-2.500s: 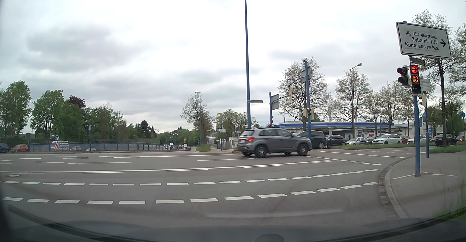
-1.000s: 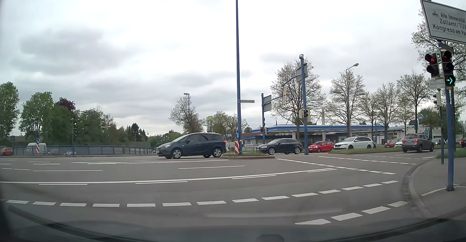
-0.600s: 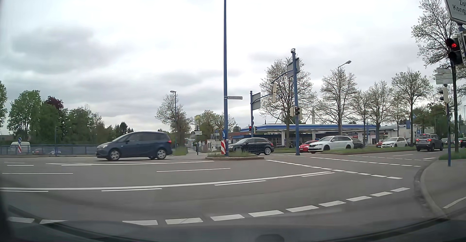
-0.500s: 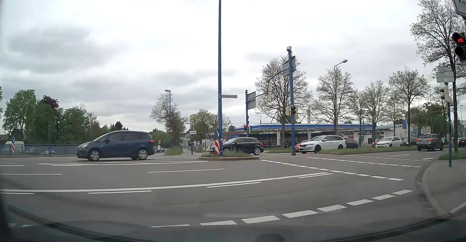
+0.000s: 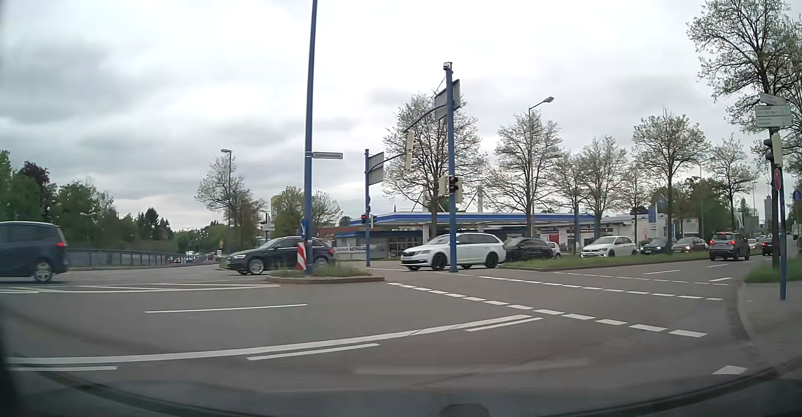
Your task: Follow the waypoints while adhering to traffic rules and regulations
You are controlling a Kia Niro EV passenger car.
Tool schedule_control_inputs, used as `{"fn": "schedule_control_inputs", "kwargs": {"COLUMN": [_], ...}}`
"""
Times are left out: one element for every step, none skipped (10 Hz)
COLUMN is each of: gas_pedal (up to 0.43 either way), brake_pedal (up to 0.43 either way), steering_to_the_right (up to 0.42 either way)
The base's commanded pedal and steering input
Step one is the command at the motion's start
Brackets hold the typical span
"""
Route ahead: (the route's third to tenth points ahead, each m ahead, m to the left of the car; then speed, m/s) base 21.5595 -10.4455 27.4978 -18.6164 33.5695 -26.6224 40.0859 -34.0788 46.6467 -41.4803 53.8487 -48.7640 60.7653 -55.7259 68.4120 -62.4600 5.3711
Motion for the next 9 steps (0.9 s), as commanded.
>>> {"fn": "schedule_control_inputs", "kwargs": {"gas_pedal": [0.449, 0.461, 0.469, 0.469, 0.469, 0.469, 0.469, 0.469, 0.469], "brake_pedal": [0.0, 0.0, 0.0, 0.0, 0.0, 0.0, 0.0, 0.0, 0.0], "steering_to_the_right": [0.213, 0.215, 0.215, 0.216, 0.216, 0.214, 0.214, 0.215, 0.217]}}
